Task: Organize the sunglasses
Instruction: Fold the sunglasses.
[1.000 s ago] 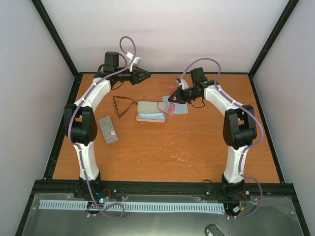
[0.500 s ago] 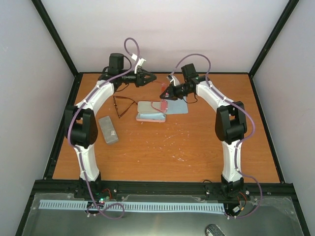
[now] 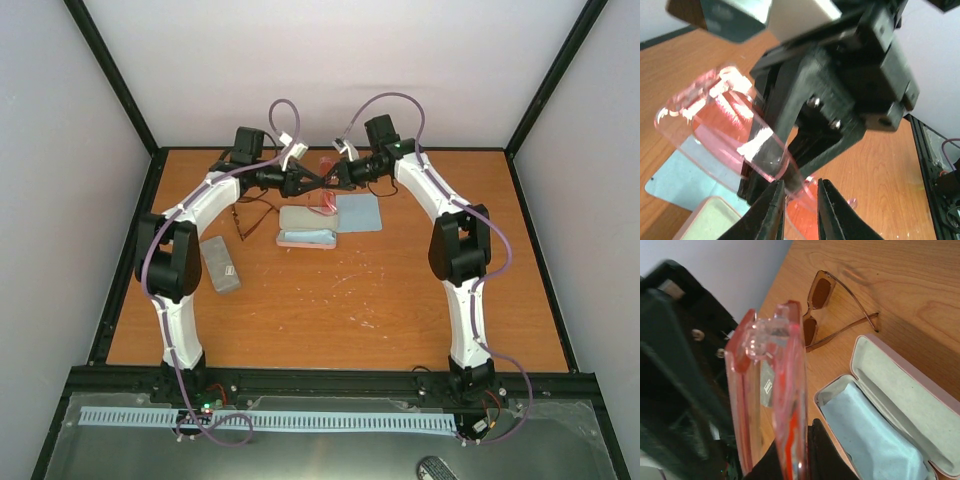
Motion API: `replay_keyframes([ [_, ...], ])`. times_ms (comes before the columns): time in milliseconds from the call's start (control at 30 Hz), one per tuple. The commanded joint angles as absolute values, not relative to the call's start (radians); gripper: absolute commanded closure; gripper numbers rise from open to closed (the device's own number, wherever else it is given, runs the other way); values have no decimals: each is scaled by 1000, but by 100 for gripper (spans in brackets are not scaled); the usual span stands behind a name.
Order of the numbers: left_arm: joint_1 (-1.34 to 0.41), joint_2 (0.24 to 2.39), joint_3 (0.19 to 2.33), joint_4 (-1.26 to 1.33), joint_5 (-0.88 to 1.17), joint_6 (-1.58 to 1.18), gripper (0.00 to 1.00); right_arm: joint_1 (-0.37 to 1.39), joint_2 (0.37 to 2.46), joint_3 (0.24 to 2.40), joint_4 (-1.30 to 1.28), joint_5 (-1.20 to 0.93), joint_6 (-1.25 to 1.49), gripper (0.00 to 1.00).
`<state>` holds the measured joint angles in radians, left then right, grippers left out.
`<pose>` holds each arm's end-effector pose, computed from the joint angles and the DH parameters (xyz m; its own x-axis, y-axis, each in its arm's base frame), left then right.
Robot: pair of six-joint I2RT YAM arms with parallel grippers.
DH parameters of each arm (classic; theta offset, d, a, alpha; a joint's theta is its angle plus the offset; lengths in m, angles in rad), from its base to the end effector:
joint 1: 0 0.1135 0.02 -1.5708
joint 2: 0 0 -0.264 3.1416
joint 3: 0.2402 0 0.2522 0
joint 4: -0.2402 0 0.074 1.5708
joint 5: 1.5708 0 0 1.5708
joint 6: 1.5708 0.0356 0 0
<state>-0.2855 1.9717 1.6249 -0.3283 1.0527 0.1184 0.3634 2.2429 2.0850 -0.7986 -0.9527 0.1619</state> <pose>0.4186 -0.1551 0.2725 -0.5021 0.2084 -0.8393 0.8555 0.2614 -0.4469 0.4479 0.2014 0.2635 -0.8578 -0.2263 -0.4615 -0.5135 0.4166 0.7502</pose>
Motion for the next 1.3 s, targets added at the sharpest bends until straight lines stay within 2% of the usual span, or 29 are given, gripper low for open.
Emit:
replay_keyframes([
  [0, -295, 1959, 1600, -367, 1021, 192, 81, 363, 2218, 2117, -807, -1048, 147, 97],
  [100, -295, 1966, 1585, -366, 992, 207, 80, 362, 2204, 2114, -810, -1059, 147, 97],
  [300, -216, 1928, 1585, -297, 893, 121, 78, 321, 2177, 2015, -809, -877, 193, 97],
  [433, -190, 1872, 1573, -330, 879, 192, 78, 280, 2174, 1978, -758, -816, 251, 97],
  [567, -204, 1829, 1523, -411, 936, 264, 85, 269, 2234, 2066, -756, -802, 292, 97],
  [733, -280, 1732, 1379, -423, 900, 364, 87, 269, 2309, 2219, -773, -819, 335, 97],
  [833, -336, 1694, 1315, -400, 894, 376, 86, 276, 2315, 2230, -762, -833, 346, 97],
  [1100, -380, 1740, 1377, -342, 897, 318, 85, 321, 2255, 2193, -825, -851, 250, 97],
  [1267, -380, 1801, 1451, -322, 856, 340, 83, 346, 2176, 2047, -835, -898, 177, 97],
])
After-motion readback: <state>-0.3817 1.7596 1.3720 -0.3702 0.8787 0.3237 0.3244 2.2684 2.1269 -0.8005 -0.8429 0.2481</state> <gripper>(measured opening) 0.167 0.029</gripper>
